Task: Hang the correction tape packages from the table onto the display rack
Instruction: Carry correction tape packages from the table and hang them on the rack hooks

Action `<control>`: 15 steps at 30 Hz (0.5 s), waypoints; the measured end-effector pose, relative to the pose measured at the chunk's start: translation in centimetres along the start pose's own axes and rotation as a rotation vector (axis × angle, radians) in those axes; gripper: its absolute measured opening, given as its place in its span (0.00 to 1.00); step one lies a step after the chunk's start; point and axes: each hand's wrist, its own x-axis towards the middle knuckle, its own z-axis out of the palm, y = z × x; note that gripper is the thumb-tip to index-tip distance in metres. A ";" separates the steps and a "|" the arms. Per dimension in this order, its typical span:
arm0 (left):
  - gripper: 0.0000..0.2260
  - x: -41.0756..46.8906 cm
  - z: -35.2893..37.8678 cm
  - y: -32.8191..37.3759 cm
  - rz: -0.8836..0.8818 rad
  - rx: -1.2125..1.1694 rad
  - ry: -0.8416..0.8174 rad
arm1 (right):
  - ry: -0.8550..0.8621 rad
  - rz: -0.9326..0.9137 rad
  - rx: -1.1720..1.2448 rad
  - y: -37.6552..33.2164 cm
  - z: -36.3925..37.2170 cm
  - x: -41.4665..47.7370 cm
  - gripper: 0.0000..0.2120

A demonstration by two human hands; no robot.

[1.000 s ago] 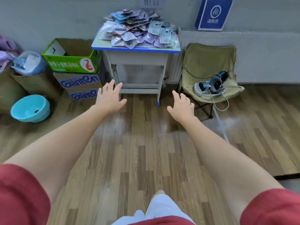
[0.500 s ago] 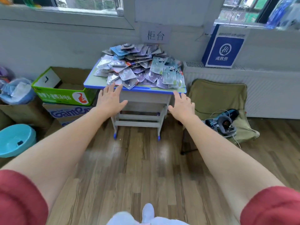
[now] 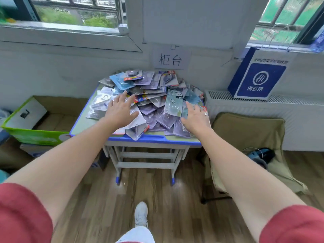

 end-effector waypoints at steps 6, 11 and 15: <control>0.31 11.7 0.0 -3.0 0.035 0.027 -0.028 | -0.005 0.041 0.039 -3.1 -0.1 10.9 0.31; 0.31 18.6 1.2 -3.6 0.039 0.010 -0.084 | -0.034 0.043 0.066 -4.2 0.8 17.8 0.31; 0.31 23.3 2.7 -4.0 0.038 -0.008 -0.091 | -0.059 0.039 0.052 -4.6 1.8 23.1 0.32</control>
